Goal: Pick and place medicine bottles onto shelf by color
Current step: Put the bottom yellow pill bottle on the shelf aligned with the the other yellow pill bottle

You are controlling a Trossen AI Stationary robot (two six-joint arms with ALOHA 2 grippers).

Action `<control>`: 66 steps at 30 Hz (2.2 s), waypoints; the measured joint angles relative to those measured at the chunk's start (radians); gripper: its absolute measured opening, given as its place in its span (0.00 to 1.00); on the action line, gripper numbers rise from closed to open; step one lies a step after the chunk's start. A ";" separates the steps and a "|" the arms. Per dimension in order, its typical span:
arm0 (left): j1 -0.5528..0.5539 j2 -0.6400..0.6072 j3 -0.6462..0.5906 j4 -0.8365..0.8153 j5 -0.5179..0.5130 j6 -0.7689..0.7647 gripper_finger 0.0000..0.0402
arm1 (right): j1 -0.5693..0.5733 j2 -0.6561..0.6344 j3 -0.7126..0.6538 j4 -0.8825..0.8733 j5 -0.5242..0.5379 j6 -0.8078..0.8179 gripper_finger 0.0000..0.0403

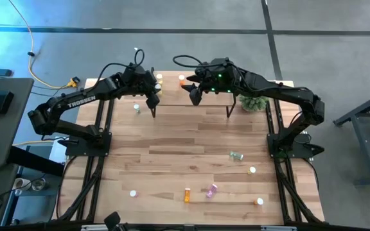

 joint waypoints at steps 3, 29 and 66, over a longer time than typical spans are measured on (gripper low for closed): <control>0.000 0.000 0.000 -0.004 -0.006 0.004 0.29 | 0.000 0.000 0.000 0.000 0.000 0.000 0.51; -0.001 0.034 0.003 0.015 -0.016 0.011 0.29 | 0.000 0.001 0.000 0.000 0.000 0.005 0.51; 0.000 0.037 0.086 -0.035 -0.069 0.010 0.50 | 0.000 0.001 0.000 0.000 0.000 0.007 0.51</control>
